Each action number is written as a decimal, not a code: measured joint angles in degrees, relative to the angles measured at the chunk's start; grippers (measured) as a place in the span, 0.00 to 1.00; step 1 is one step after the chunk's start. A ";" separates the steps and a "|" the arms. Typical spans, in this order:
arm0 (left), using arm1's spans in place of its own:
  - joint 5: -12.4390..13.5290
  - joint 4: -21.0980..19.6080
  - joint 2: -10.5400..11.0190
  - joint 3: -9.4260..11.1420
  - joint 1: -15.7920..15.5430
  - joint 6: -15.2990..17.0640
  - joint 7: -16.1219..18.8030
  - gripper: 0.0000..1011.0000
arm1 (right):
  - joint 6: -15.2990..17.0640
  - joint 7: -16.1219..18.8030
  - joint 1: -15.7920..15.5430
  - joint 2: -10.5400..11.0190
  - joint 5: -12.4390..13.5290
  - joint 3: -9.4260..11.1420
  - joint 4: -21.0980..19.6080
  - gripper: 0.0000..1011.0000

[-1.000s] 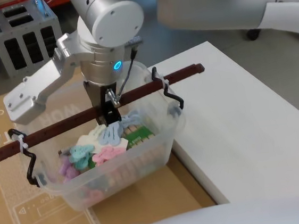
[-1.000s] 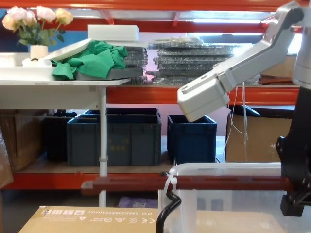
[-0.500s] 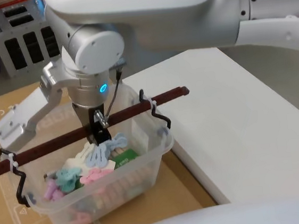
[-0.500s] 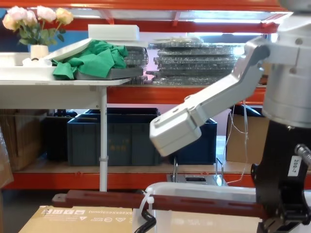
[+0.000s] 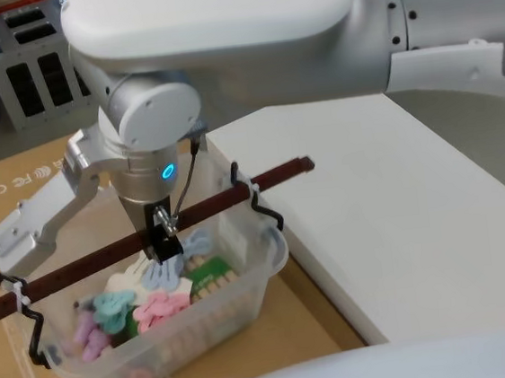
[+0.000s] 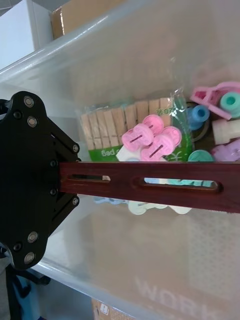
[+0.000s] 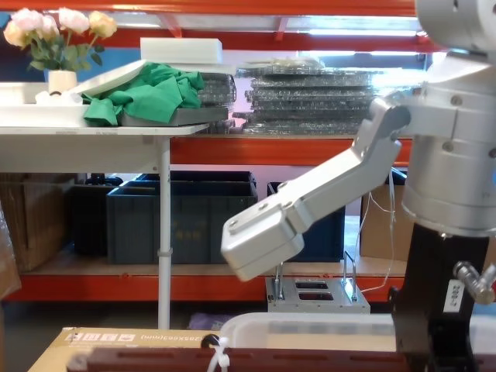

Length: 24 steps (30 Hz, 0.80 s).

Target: Use one hand to grasp the basket and place it at the designated location.

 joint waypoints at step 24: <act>0.00 0.00 0.00 0.00 0.00 0.00 0.00 0.00 | 5.96 -1.93 -0.44 -1.20 -1.18 -2.09 1.96 0.00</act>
